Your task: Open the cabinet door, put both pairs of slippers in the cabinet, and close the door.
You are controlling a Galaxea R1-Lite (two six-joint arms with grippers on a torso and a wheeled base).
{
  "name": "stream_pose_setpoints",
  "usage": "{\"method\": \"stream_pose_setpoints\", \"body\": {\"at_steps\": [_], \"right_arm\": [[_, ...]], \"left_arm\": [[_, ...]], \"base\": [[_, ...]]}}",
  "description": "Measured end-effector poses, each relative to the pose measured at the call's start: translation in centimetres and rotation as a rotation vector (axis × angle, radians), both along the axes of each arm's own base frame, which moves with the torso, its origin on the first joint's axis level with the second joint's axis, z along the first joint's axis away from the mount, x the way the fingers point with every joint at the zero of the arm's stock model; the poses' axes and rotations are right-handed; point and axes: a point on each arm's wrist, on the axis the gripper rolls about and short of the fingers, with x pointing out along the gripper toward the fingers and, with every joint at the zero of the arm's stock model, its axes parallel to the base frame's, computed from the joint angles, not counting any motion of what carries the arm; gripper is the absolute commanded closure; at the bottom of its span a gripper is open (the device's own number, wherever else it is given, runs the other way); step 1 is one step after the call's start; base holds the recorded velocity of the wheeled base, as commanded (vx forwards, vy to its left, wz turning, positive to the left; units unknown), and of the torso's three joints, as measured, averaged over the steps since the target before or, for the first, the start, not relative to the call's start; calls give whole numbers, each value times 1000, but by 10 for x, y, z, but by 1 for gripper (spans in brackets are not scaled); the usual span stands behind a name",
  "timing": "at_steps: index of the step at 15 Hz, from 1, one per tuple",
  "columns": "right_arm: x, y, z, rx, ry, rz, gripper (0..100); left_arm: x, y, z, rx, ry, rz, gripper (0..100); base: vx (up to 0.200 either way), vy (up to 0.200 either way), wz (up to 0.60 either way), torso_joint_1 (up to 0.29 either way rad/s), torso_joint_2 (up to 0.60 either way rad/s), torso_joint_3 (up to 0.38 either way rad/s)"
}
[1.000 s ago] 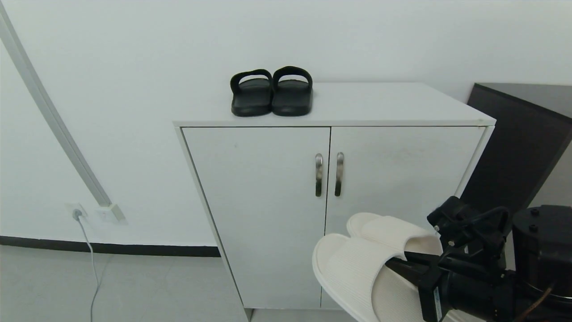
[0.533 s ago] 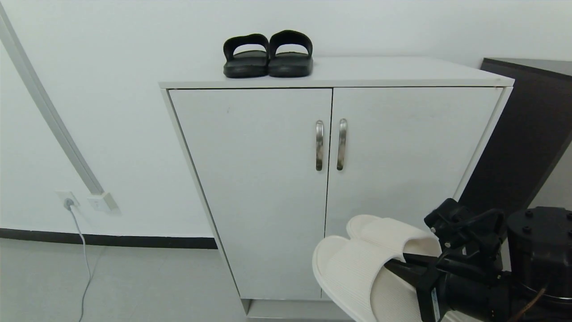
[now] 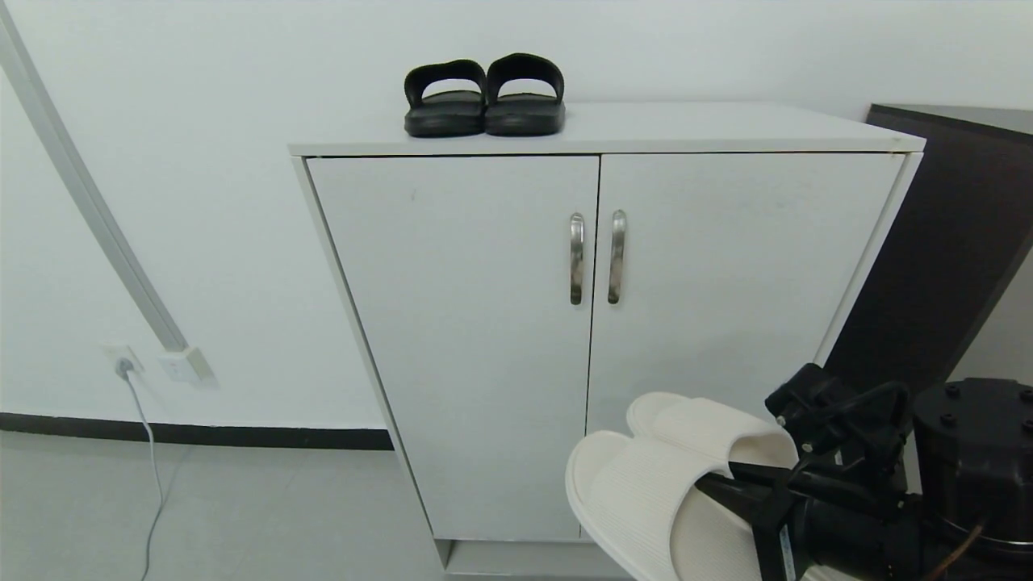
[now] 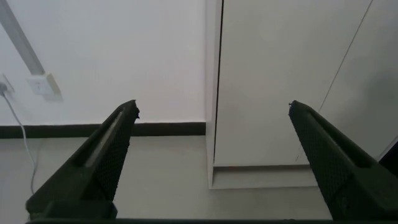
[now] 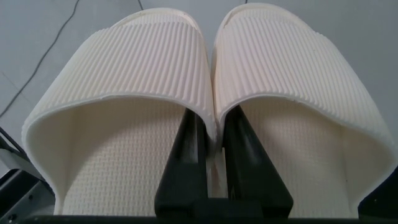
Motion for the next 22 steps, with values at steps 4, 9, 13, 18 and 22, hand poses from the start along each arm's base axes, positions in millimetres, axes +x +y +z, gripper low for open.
{"method": "stream_pose_setpoints", "body": {"at_steps": [4, 9, 13, 18, 22], "right_arm": [[0, 1, -1, -4, 0, 4, 100], [0, 0, -1, -10, -1, 4, 100], [0, 2, 0, 0, -9, 9, 100], [1, 3, -1, 4, -12, 9, 100], [1, 3, -2, 1, -10, 9, 100]], "left_arm": [[1, -1, 42, -5, -17, -72, 0], [45, -6, 80, 29, 84, -296, 0], [92, -15, 110, 16, 123, -446, 0], [141, -65, 157, -54, 119, -713, 0], [183, -119, 174, -60, 97, -843, 0]], "base": [[0, 0, 0, 0, 0, 0], [0, 0, 0, -1, 119, 61], [0, 0, 0, 0, 0, 0], [0, 0, 0, 0, 0, 0], [0, 0, 0, 0, 0, 0]]}}
